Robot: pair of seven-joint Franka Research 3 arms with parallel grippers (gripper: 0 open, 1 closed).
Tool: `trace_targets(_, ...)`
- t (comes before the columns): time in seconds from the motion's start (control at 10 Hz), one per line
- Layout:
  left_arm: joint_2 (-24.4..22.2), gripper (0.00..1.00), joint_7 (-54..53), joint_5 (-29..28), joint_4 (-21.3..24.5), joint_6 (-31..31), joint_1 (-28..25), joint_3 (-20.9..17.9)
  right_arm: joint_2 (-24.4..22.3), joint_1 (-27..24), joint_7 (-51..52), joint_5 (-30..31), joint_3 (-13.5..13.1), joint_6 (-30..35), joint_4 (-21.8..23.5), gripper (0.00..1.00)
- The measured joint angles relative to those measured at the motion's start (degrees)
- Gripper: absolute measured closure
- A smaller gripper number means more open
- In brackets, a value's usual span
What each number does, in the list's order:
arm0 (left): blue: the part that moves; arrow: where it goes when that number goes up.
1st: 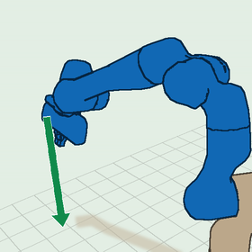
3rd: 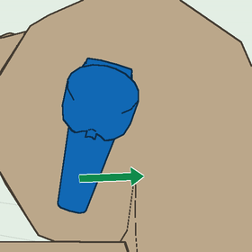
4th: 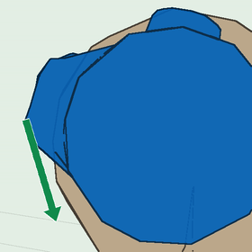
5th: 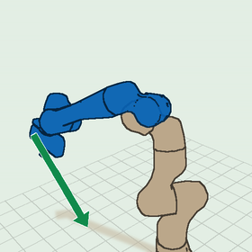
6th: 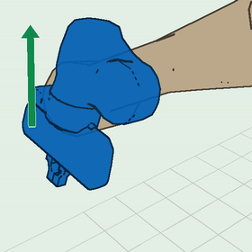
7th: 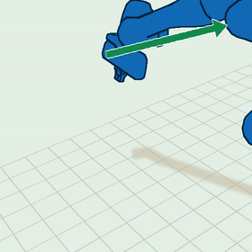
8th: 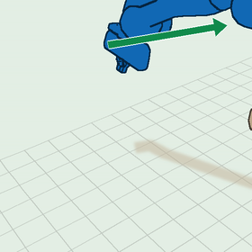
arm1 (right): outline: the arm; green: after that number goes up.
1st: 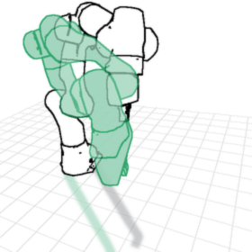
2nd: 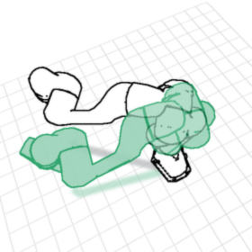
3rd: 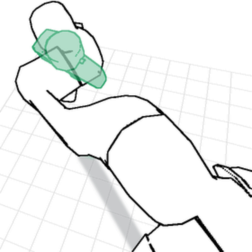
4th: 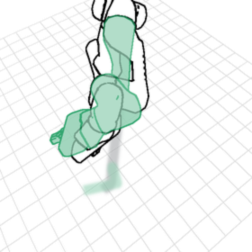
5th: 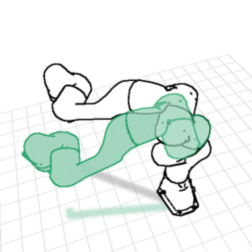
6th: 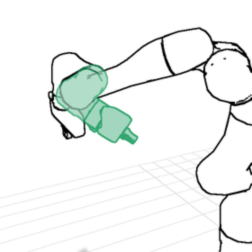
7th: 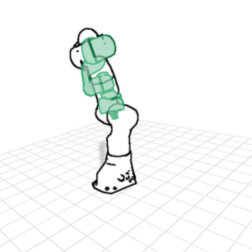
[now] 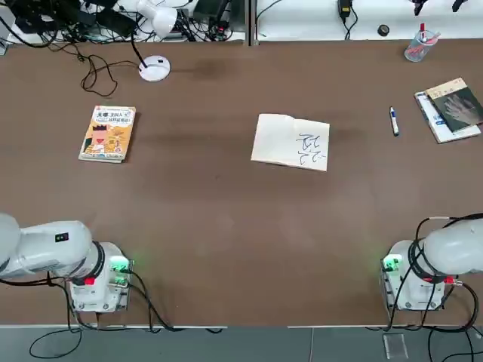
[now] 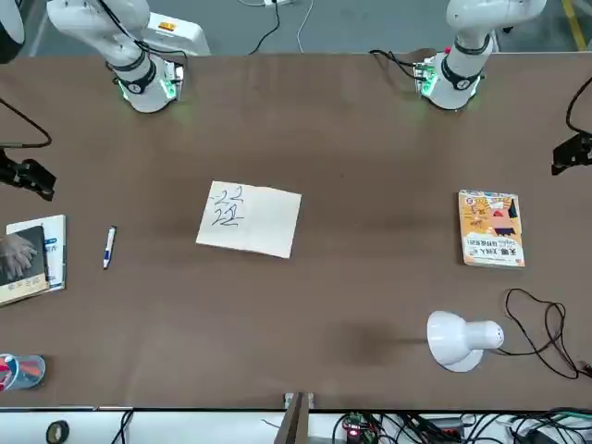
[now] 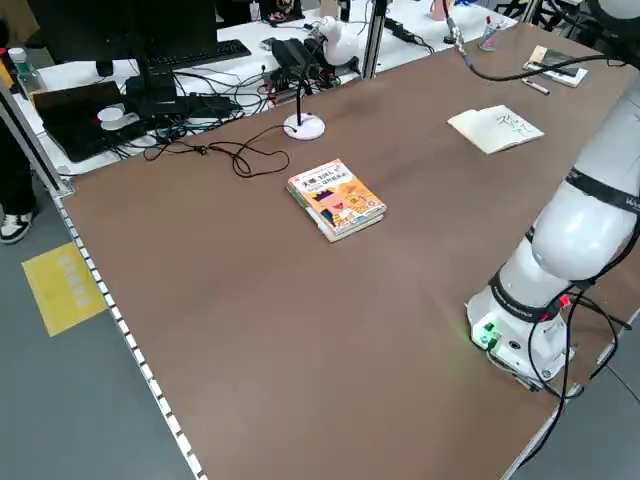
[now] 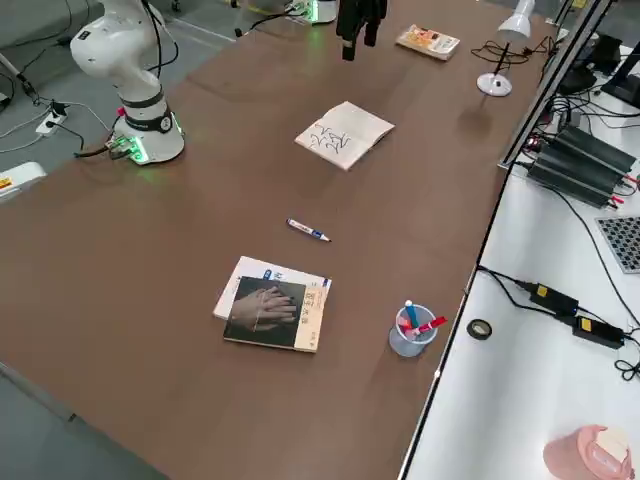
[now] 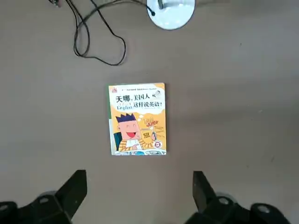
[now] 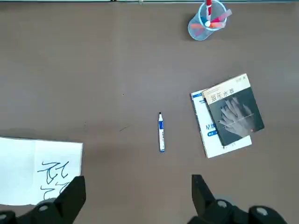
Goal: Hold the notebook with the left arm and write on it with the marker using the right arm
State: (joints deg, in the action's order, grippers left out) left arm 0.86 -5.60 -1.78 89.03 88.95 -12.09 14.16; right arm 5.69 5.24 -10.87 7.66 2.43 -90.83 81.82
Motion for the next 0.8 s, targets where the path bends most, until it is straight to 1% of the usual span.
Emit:
trace_targets(0.2,0.1,0.0,0.0,0.0,0.0,-0.1,-0.5,-0.2,0.0,0.0,-0.1,-0.4,0.0,-0.2,0.1,0.0)
trace_targets(0.5,0.3,0.0,0.0,0.0,0.0,-0.6,-1.3,-0.2,0.0,-0.1,-0.1,-3.2,-0.1,-0.8,0.2,0.0)
trace_targets(0.8,0.3,0.0,0.0,-0.1,0.0,-1.4,-1.3,-0.1,0.0,-0.1,-0.1,-4.2,-0.2,-0.9,0.2,0.0)
